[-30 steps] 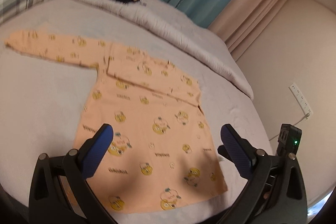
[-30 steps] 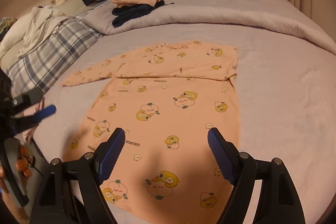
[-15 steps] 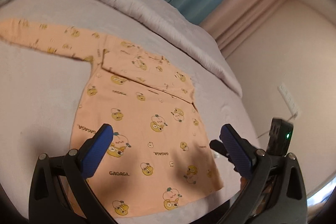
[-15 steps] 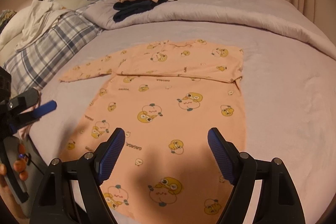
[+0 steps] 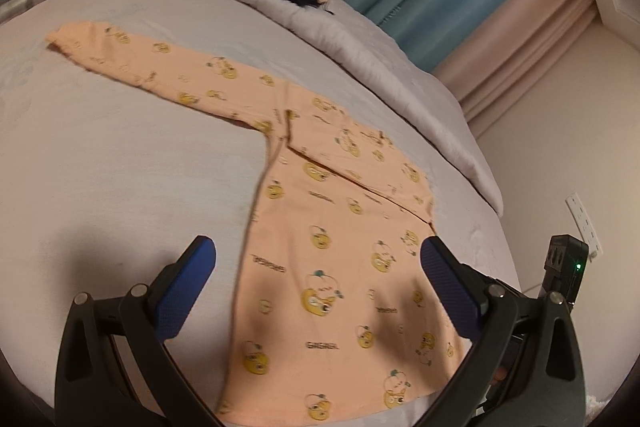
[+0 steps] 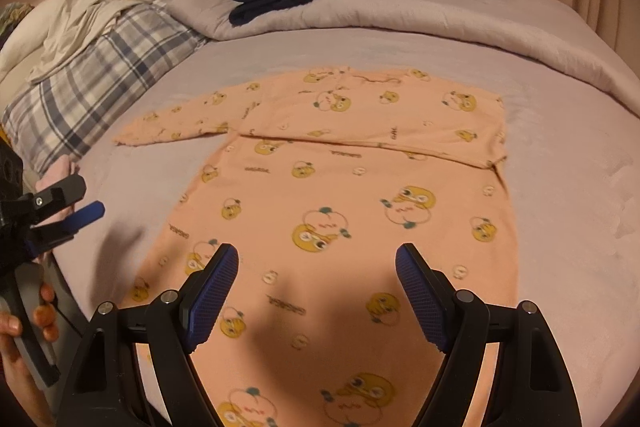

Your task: Fold small clothes

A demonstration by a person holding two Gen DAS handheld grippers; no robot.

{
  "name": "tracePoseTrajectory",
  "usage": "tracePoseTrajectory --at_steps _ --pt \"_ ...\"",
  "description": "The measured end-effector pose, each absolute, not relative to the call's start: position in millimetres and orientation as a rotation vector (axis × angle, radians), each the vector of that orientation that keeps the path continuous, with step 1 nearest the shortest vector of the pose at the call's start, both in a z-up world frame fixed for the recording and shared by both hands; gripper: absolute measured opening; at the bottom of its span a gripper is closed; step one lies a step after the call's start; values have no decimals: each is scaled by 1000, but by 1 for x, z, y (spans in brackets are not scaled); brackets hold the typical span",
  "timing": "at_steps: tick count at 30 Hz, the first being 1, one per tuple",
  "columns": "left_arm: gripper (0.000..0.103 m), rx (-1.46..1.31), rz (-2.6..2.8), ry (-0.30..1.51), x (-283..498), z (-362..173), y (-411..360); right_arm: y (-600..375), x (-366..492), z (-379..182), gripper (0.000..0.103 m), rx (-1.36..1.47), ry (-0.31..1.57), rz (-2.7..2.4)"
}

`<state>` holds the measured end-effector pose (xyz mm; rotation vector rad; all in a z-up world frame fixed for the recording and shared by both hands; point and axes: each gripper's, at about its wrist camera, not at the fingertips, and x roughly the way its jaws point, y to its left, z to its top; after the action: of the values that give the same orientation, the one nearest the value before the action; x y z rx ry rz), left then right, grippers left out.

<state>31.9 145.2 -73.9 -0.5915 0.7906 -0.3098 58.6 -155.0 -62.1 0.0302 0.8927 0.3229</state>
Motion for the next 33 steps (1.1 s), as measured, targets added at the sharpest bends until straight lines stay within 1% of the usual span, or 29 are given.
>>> tracePoseTrajectory --at_steps 11,25,33 --pt "102 -755 -226 809 37 -98 198 -129 70 -69 81 -34 931 338" --pt "102 -786 -204 819 39 -115 219 -96 79 -75 81 -109 939 377" --pt "102 -880 -161 822 52 -130 241 -87 86 -83 81 -114 971 390"
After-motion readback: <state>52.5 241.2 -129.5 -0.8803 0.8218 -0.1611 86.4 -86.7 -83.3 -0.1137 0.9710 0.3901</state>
